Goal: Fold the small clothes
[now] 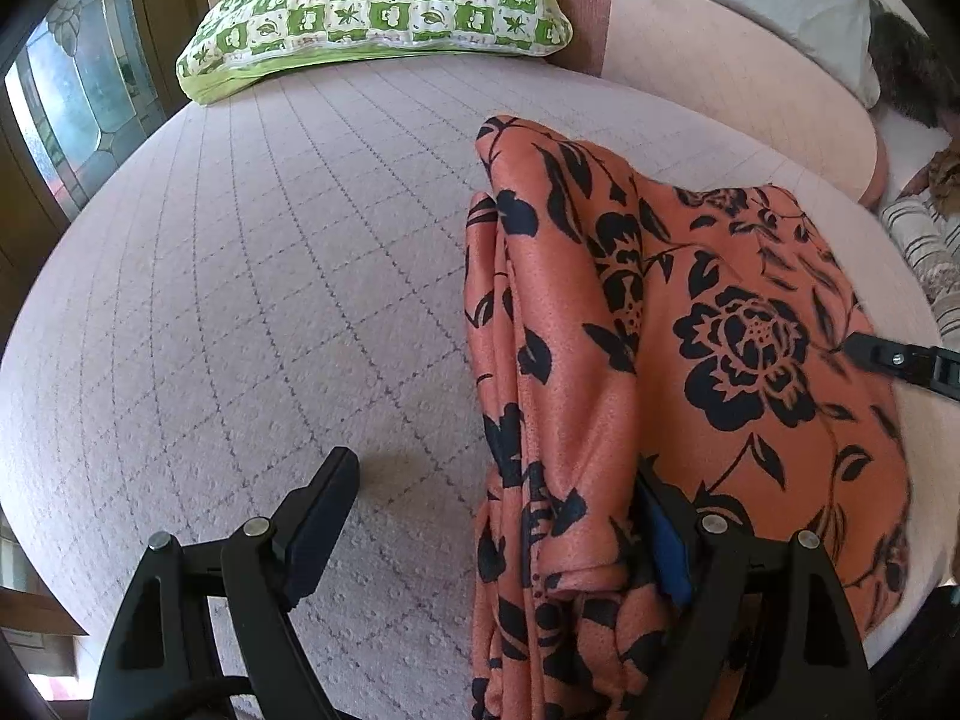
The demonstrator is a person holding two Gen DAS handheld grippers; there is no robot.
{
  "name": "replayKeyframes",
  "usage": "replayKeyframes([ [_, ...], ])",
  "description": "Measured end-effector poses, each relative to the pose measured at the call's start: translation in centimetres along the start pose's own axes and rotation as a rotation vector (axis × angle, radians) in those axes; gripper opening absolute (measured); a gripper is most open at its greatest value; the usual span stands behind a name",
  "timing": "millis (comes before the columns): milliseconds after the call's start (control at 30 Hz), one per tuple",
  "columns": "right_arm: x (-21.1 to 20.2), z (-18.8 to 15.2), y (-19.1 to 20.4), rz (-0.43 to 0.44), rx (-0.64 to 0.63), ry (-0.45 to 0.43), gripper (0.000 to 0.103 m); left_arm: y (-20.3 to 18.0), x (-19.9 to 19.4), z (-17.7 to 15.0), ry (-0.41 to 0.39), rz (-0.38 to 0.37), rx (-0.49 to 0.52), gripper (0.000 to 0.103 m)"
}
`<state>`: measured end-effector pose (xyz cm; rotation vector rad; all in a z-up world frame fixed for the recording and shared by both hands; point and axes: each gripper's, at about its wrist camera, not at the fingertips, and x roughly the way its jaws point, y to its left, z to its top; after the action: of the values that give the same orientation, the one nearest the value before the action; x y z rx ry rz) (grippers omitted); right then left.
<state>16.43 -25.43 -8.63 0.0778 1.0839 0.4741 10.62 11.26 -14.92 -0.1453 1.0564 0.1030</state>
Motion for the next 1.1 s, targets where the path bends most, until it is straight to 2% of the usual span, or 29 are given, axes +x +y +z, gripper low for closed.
replayKeyframes([
  [33, 0.1, -0.1, -1.3, 0.027, 0.074, 0.013, 0.054, 0.4, -0.6, 0.0, -0.007, -0.016, -0.013, 0.085],
  [100, -1.5, -0.5, -2.7, 0.071, 0.194, -0.035, 0.065, 1.6, -2.8, 0.1, -0.051, -0.070, -0.078, 0.085],
  [167, -4.8, -0.9, -2.0, 0.085, 0.180, -0.162, 0.071, 2.8, -4.8, -0.3, -0.099, -0.141, -0.134, 0.085],
  [200, -6.6, -1.3, -1.1, 0.117, 0.153, -0.223, 0.083, 3.2, -5.3, -0.6, -0.096, -0.170, -0.155, 0.085],
  [233, -7.4, -1.5, -0.1, 0.143, 0.123, -0.241, 0.090, 3.5, -5.4, -1.0, -0.078, -0.200, -0.181, 0.085],
  [267, -7.8, -1.6, 0.7, 0.164, 0.083, -0.245, 0.091, 3.5, -5.1, -1.7, -0.044, -0.252, -0.201, 0.084],
  [300, -7.7, -1.9, 1.9, 0.182, 0.023, -0.234, 0.090, 3.2, -4.6, -2.1, -0.014, -0.286, -0.191, 0.077],
  [333, -7.0, -2.1, 2.7, 0.185, -0.009, -0.214, 0.091, 2.7, -4.1, -2.6, 0.015, -0.296, -0.164, 0.029],
  [367, -5.9, -2.3, 3.3, 0.182, -0.027, -0.177, 0.091, 2.7, -3.0, -3.0, 0.072, -0.326, -0.167, 0.020],
  [400, -4.1, -2.7, 3.5, 0.178, -0.022, -0.113, 0.090, 3.4, -2.5, -3.3, 0.084, -0.376, -0.220, 0.020],
  [433, -2.5, -3.1, 3.5, 0.174, -0.004, -0.053, 0.091, 4.6, -2.3, -3.4, 0.101, -0.470, -0.301, 0.018],
  [500, -1.6, -3.7, 3.4, 0.151, -0.007, -0.043, 0.091, 5.9, -3.3, -3.4, 0.073, -0.573, -0.382, 0.017],
  [533, -1.5, -3.8, 3.7, 0.152, -0.022, -0.056, 0.091, 5.7, -4.6, -3.2, 0.026, -0.580, -0.346, 0.018],
  [567, -1.6, -3.8, 3.8, 0.155, -0.029, -0.054, 0.091, 4.7, -6.0, -3.0, -0.032, -0.551, -0.259, 0.018],
  [600, -1.4, -3.7, 3.8, 0.158, -0.030, -0.044, 0.091, 3.5, -6.3, -3.0, -0.048, -0.490, -0.177, 0.019],
  [633, -0.9, -3.6, 3.9, 0.160, -0.029, -0.038, 0.091, 3.0, -5.5, -3.0, -0.023, -0.441, -0.149, 0.028],
  [667, -0.8, -3.5, 3.7, 0.161, -0.021, -0.034, 0.091, 2.9, -3.2, -3.1, 0.077, -0.393, -0.167, 0.031],
  [700, -0.7, -3.9, 3.2, 0.164, -0.002, -0.030, 0.091, 3.2, -1.7, -3.5, 0.146, -0.398, -0.214, 0.035],
  [733, -1.0, -3.9, 2.9, 0.173, 0.010, -0.027, 0.091, 3.7, -1.7, -3.5, 0.136, -0.429, -0.266, 0.038],
  [767, -1.0, -3.8, 2.9, 0.179, 0.014, -0.027, 0.091, 4.0, -2.7, -3.0, 0.109, -0.441, -0.278, 0.042],
  [800, -1.2, -4.1, 2.8, 0.175, 0.004, -0.027, 0.091, 4.0, -3.7, -2.3, 0.071, -0.421, -0.263, 0.054],
  [833, -1.2, -4.1, 2.9, 0.173, -0.012, -0.021, 0.091, 3.9, -5.4, -1.2, -0.012, -0.386, -0.234, 0.069],
  [900, -1.0, -4.3, 2.8, 0.177, -0.021, -0.019, 0.091, 3.9, -6.9, 0.9, -0.120, -0.347, -0.188, 0.086],
  [933, -1.0, -4.4, 2.6, 0.179, -0.012, -0.018, 0.092, 4.2, -6.3, 2.2, -0.127, -0.334, -0.180, 0.087],
  [967, -1.0, -4.3, 2.5, 0.182, -0.001, -0.019, 0.094, 4.0, -4.7, 3.5, -0.081, -0.317, -0.183, 0.087],
  [1000, -1.0, -4.2, 2.5, 0.189, 0.011, -0.021, 0.097, 4.0, -2.8, 4.2, -0.018, -0.309, -0.191, 0.083],
  [1033, -1.0, -4.2, 2.6, 0.190, 0.019, -0.020, 0.098, 4.0, -0.3, 4.7, 0.066, -0.320, -0.197, 0.036],
  [1067, -0.8, -4.0, 3.0, 0.187, 0.018, -0.019, 0.098, 4.2, 1.1, 4.5, 0.134, -0.374, -0.228, 0.011],
  [1100, -0.7, -4.0, 3.1, 0.181, 0.011, -0.017, 0.098, 5.0, 1.6, 4.3, 0.139, -0.422, -0.295, 0.012],
])
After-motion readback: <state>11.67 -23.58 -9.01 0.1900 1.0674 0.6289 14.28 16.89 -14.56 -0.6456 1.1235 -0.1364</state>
